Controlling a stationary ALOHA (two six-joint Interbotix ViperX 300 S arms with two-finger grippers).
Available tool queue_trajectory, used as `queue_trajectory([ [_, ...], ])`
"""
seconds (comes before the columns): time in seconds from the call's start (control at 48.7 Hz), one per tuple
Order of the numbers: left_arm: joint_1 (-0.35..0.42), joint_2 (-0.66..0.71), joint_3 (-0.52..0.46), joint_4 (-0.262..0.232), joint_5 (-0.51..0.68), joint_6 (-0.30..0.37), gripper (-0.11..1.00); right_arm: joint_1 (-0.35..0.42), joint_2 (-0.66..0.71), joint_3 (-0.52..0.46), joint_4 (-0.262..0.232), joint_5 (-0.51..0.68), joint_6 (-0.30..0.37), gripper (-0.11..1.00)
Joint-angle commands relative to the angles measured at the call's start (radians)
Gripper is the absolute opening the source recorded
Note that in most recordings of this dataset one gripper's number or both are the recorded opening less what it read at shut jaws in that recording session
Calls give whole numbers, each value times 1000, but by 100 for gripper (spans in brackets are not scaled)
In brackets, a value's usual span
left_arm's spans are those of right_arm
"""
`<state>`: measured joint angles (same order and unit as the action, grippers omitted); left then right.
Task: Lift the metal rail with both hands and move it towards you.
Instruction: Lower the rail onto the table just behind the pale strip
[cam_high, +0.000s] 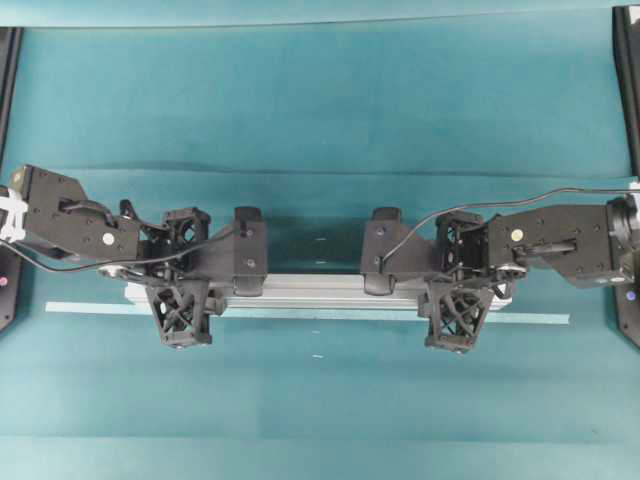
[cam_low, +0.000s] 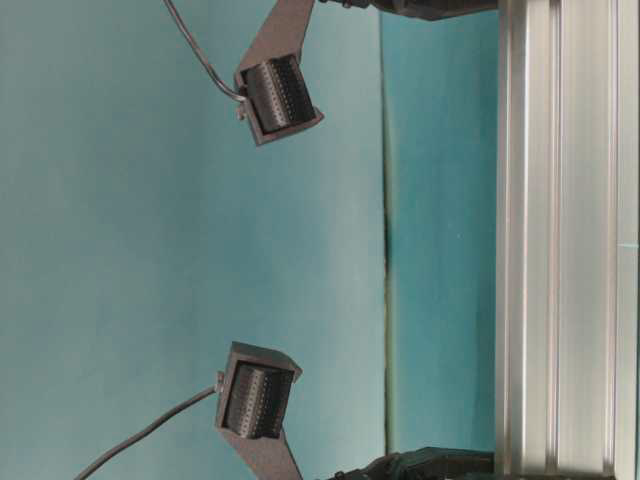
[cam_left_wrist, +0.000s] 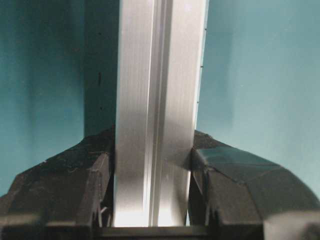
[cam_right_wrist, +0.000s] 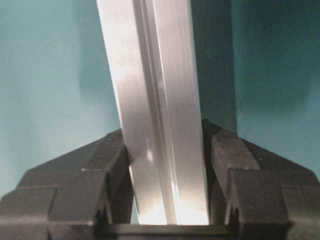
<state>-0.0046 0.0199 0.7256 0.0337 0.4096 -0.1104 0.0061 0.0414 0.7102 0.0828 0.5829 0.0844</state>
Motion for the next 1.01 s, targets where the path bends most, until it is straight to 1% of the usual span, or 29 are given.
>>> queue_trajectory([
  [0.0, 6, -6, -6, -3, -15, -5, 30, 5, 17, 2, 14, -23, 15, 39],
  [0.472, 6, -8, -5, -3, -23, -5, 30, 5, 17, 3, 15, -20, 18, 39],
  [0.554, 6, -8, -5, -3, -21, -6, 31, 5, 17, 3, 25, -17, 23, 39],
  [0.575, 6, -8, -5, -3, -20, -8, 33, 5, 17, 3, 28, -17, 25, 39],
  [0.595, 6, -8, -5, -3, -20, -9, 38, 5, 17, 3, 29, -17, 29, 39],
  [0.698, 5, -8, -5, -3, -17, -12, 68, 5, 17, 3, 34, -15, 49, 39],
  [0.739, 3, -8, -5, -3, -17, -12, 78, 5, 17, 3, 32, -15, 66, 45],
  [0.76, 3, -8, -5, -3, -17, -12, 83, 5, 17, 3, 34, -14, 72, 51],
  [0.801, 2, -8, -3, -3, -17, -14, 89, 5, 17, 3, 34, -15, 87, 63],
  [0.842, 3, -8, -5, -3, -17, -14, 90, 5, 17, 5, 32, -15, 101, 75],
  [0.903, 2, -8, -5, -3, -15, -15, 89, 8, 17, 6, 31, -18, 106, 91],
  [0.944, 0, -8, -5, -3, -15, -15, 89, 11, 15, 8, 26, -20, 104, 97],
  [0.985, 2, -8, -5, -3, -17, -15, 89, 12, 15, 9, 23, -20, 104, 100],
])
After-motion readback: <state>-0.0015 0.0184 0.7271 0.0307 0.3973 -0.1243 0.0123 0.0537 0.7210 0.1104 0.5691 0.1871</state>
